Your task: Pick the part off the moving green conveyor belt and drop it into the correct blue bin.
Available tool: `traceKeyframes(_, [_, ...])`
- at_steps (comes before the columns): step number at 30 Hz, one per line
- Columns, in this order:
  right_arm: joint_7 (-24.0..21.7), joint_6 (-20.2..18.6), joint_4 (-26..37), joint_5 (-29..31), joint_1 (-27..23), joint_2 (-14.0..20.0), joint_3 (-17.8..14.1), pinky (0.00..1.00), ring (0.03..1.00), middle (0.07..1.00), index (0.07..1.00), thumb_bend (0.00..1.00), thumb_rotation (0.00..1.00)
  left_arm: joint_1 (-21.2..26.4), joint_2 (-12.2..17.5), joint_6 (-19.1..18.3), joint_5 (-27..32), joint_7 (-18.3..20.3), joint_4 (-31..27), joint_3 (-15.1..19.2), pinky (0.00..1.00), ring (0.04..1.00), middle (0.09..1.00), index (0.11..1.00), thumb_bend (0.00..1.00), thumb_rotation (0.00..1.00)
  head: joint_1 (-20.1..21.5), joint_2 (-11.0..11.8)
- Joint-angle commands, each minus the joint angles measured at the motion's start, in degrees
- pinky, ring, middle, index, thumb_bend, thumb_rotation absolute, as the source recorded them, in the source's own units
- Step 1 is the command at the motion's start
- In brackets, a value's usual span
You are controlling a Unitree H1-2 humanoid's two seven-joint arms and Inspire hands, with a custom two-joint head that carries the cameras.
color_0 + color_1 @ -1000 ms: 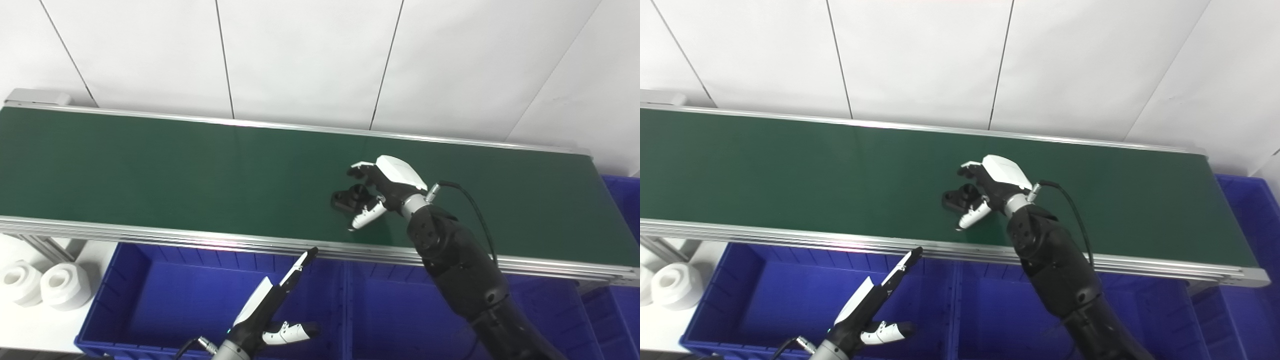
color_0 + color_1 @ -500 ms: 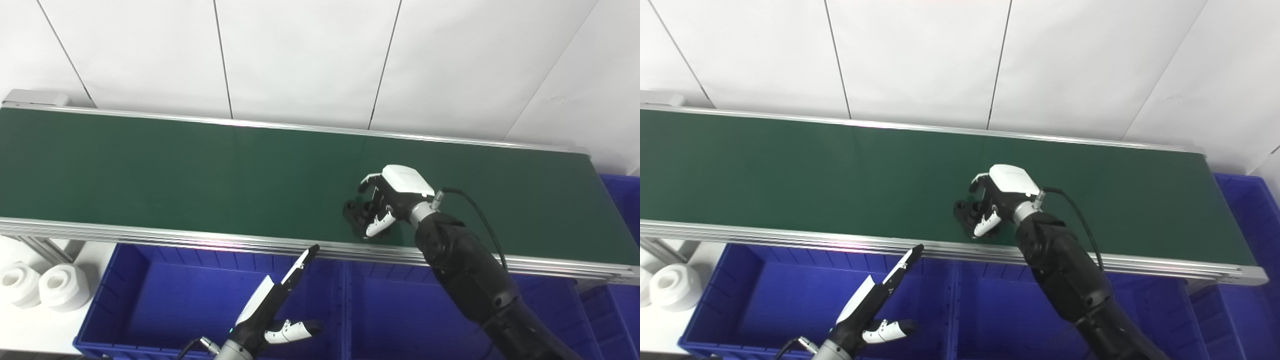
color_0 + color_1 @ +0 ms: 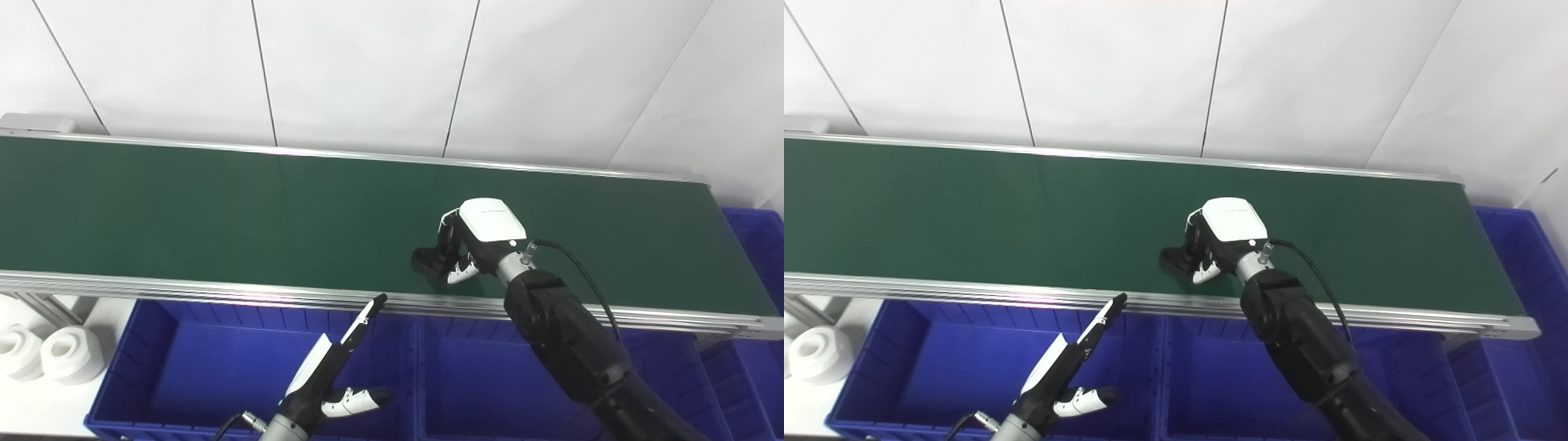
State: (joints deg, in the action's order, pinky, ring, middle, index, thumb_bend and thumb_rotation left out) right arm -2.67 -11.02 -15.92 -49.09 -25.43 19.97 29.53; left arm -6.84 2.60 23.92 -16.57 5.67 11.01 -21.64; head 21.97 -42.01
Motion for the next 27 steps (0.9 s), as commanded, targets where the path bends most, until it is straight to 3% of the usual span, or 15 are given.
traceKeyframes(1, [1.53, 2.92, 1.68, 0.37, -0.36, -1.28, -0.24, 0.21, 0.274, 0.473, 0.492, 0.53, 0.00, 1.01, -0.76, 1.44, 0.15, -0.23, -0.73, 0.00, 1.00, 1.000, 1.000, 1.000, 0.77, 0.86, -0.04, 0.05])
traceKeyframes(9, [1.45, 3.09, 8.04, 0.13, -0.33, -0.95, -2.21, 0.23, 0.298, 0.477, 0.491, 0.53, 0.00, 1.29, -1.11, 1.74, 0.27, -0.23, -0.15, 0.00, 1.00, 1.000, 1.000, 1.000, 0.77, 0.85, 0.02, 0.29])
traceKeyframes(12, [-0.94, 0.60, 13.37, -0.42, -0.16, -0.91, -3.64, 0.24, 0.307, 0.478, 0.491, 0.52, 0.00, 1.42, -1.26, 2.01, 0.14, -0.46, 0.20, -0.01, 1.00, 1.000, 1.000, 1.000, 0.76, 0.85, 0.15, 0.52])
traceKeyframes(17, [-4.47, -2.24, 20.48, -0.98, 0.94, -1.76, -6.65, 0.18, 0.243, 0.471, 0.491, 0.52, 0.00, 1.56, -1.33, 2.27, -0.38, -0.83, 0.49, -0.05, 1.00, 1.000, 1.000, 1.000, 0.76, 0.86, 0.19, 0.58])
traceKeyframes(23, [-7.85, -3.59, 28.28, -1.78, 4.40, -1.88, -9.63, 0.17, 0.231, 0.470, 0.490, 0.53, 0.00, 1.36, -1.44, 2.30, -0.12, -0.69, 0.41, -0.17, 1.00, 1.000, 1.000, 1.000, 0.76, 0.85, -0.08, 0.51])
traceKeyframes(27, [-8.54, -2.51, 31.66, -1.29, 9.93, -1.03, -11.47, 0.16, 0.208, 0.469, 0.489, 0.53, 0.00, 1.05, -1.73, 2.25, 0.09, -0.75, 0.04, -0.11, 1.00, 1.000, 1.000, 1.000, 0.76, 0.85, -0.33, 0.14])
